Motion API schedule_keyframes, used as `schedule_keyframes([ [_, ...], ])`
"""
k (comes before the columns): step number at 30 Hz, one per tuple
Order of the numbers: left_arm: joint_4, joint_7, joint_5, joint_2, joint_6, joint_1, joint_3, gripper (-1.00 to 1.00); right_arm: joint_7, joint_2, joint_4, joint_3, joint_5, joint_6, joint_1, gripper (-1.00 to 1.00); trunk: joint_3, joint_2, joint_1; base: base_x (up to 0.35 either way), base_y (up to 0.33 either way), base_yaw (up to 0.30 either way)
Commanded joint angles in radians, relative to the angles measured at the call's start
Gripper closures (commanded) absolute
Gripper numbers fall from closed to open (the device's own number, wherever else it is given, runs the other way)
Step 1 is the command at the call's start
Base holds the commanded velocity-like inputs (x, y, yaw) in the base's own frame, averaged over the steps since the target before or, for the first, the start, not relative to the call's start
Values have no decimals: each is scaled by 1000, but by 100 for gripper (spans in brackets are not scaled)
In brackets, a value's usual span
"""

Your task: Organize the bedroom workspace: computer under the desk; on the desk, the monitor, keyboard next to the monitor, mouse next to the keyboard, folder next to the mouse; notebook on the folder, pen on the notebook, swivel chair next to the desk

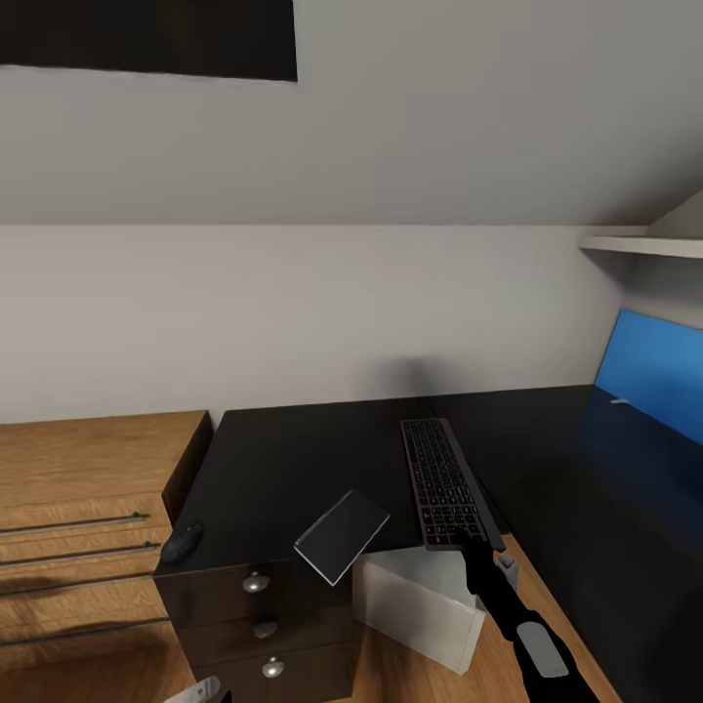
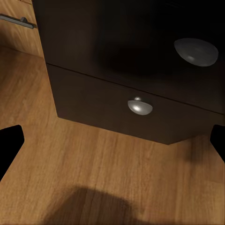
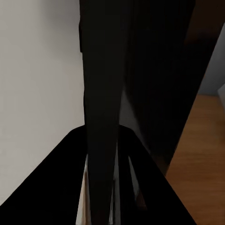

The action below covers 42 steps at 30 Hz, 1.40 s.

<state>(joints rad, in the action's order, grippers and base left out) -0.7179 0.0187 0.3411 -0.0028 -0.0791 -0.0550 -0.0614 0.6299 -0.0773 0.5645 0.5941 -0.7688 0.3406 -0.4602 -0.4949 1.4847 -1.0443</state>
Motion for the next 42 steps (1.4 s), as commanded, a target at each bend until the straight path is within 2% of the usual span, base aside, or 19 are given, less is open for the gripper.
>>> schedule_keyframes([
  [1, 0, 1, 9, 0, -2, 0, 0, -100, 4, -1, 0, 6, -6, 9, -1, 100, 2, -7, 4, 0, 0, 0],
  [8, 5, 1, 9, 0, -2, 0, 1, -100, 2, -1, 0, 6, -7, 10, -1, 100, 24, -56, 31, 0, 0, 0],
  [15, 69, 1, 8, 0, -14, 0, 5, -100, 0, 0, 3, 6, -7, 13, -1, 100, 46, -105, 58, 0, 0, 0],
  [20, 85, 2, 8, 0, -62, 0, 5, -100, -3, 4, 61, 3, -5, 22, 0, 100, 62, -140, 77, 0, 0, 0],
  [30, 95, 2, 7, -1, -77, 0, 5, -100, -17, 9, 94, 3, -4, 60, -1, 100, 93, -210, 115, 0, 0, 0],
  [35, 109, 1, 6, 0, -79, -1, 6, -100, -20, 37, 96, 1, -3, 117, -1, 100, 109, -245, 134, 0, 0, 0],
  [39, 114, 1, 7, 0, -107, 0, 6, -100, -29, 54, 97, 1, -2, 154, 0, 100, 121, -273, 150, 0, 0, 0],
  [42, 115, 1, 7, 0, -125, 0, 6, -100, -38, 72, 97, -1, 0, 188, -1, 100, 121, -273, 150, 0, 0, 0],
])
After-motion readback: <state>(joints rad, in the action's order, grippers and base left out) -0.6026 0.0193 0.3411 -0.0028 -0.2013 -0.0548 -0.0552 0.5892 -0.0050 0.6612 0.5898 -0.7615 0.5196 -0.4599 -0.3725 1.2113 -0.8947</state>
